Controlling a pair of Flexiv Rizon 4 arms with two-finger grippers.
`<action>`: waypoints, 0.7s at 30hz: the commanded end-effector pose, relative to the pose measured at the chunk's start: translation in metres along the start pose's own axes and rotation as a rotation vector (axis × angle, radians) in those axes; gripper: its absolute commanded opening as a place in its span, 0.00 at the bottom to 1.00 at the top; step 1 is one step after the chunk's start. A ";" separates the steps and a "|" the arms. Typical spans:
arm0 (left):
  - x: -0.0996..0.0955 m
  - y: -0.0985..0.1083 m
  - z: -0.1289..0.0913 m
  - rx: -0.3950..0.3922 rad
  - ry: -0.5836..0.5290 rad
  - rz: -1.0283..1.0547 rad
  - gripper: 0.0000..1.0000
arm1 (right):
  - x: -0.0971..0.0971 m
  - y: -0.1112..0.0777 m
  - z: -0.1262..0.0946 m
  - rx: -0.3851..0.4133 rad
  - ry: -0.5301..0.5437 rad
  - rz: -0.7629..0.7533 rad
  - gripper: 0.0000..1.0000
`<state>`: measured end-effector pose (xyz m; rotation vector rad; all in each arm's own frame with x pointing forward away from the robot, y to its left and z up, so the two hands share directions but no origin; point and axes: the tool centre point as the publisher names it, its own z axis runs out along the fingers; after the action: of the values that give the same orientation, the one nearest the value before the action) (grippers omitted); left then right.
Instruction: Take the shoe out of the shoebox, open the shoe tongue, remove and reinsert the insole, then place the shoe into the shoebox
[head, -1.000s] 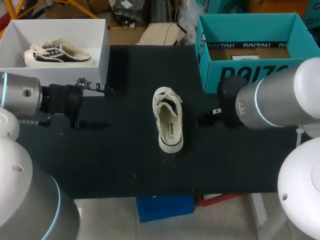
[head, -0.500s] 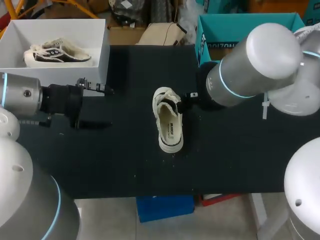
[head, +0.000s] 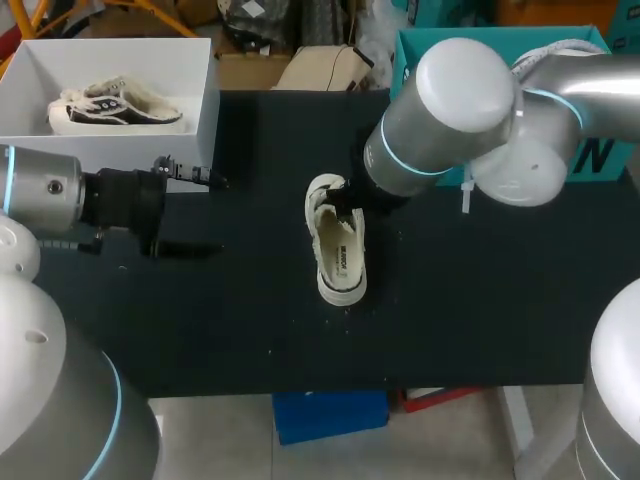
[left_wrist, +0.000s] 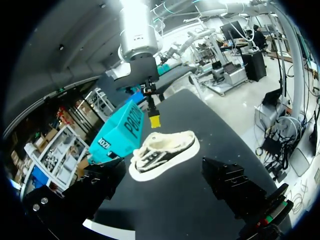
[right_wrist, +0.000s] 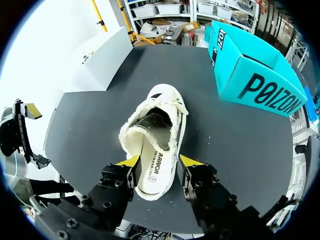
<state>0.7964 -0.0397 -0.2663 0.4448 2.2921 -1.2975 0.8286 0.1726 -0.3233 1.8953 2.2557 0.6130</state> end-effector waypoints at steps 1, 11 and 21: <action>0.001 0.000 0.001 -0.004 -0.002 0.001 1.00 | 0.004 0.010 0.070 0.027 -0.010 -0.002 0.44; 0.001 0.000 0.001 -0.004 -0.002 0.001 1.00 | -0.023 0.019 0.089 0.021 -0.058 0.042 0.38; 0.001 0.000 0.001 -0.004 -0.002 0.001 1.00 | -0.032 0.021 0.086 0.029 -0.064 0.027 0.40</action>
<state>0.7965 -0.0400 -0.2664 0.4450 2.2923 -1.2975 0.8846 0.1656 -0.3998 1.9315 2.2123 0.5174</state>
